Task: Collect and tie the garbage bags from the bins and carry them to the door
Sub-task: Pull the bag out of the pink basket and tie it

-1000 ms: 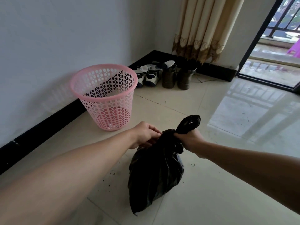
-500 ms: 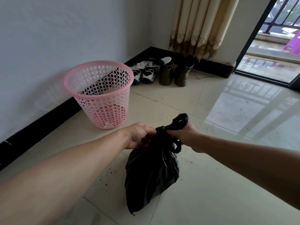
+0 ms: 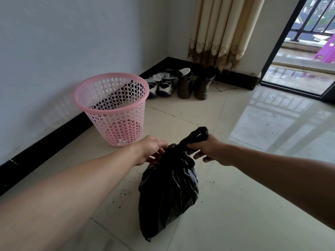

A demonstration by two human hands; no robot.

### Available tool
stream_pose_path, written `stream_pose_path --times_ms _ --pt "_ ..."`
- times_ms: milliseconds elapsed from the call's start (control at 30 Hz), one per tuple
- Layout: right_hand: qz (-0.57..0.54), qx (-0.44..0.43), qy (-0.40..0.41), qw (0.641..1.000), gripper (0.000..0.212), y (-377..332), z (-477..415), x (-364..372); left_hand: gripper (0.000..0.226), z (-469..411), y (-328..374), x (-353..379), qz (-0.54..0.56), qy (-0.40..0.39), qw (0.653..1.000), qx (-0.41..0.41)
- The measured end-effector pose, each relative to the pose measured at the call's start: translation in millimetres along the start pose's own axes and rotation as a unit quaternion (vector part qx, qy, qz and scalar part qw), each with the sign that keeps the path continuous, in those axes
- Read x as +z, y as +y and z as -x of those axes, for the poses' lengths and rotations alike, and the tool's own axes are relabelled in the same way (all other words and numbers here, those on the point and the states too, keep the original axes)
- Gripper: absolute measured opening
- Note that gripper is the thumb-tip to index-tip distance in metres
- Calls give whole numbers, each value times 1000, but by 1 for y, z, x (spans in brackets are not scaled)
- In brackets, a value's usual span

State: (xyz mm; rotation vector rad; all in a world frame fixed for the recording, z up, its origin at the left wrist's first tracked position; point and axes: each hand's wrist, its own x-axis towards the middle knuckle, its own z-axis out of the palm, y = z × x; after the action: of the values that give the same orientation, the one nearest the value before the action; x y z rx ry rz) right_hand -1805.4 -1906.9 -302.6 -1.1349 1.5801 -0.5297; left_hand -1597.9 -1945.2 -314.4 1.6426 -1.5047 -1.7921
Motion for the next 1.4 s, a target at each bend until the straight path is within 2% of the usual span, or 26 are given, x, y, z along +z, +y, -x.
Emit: stream_pose_path --times_ms 167,300,467,567,633,733,900,967,1033,1200,1267,1400 --pt "80 -6 29 996 18 -7 2 -18 17 6 0 -10 -91 50 995 8" --pt "103 7 30 994 16 -10 4 -26 16 5 1 -28 -167 94 981 9" --pt "109 7 35 993 17 -15 3 -23 11 3 -9 -42 -203 126 971 4" --pt "112 4 51 992 19 -13 3 -25 10 4 -16 -39 -207 116 971 5" --pt "90 -10 64 994 15 -15 3 -28 13 8 -19 -39 -193 88 977 5" --pt "2 -47 109 993 5 -29 2 -30 17 7 -25 -47 -148 55 987 -21" --pt "-134 -75 175 972 6 -52 -8 -23 16 -17 -42 -64 -173 105 978 -62" --pt "-138 -79 175 972 3 -55 -13 -16 11 -28 -50 -66 -186 108 974 -65" --pt "-130 -74 172 974 10 -51 -19 -9 9 -35 -57 -61 -173 115 976 -71" --pt "-169 17 159 973 19 -34 -12 15 4 -8 -80 -39 -138 150 974 -101" --pt "-168 64 147 973 20 -23 3 24 4 20 -97 -31 -168 135 968 -129" --pt "-159 159 102 969 15 -9 56 37 21 98 -117 -21 -235 77 947 -205"
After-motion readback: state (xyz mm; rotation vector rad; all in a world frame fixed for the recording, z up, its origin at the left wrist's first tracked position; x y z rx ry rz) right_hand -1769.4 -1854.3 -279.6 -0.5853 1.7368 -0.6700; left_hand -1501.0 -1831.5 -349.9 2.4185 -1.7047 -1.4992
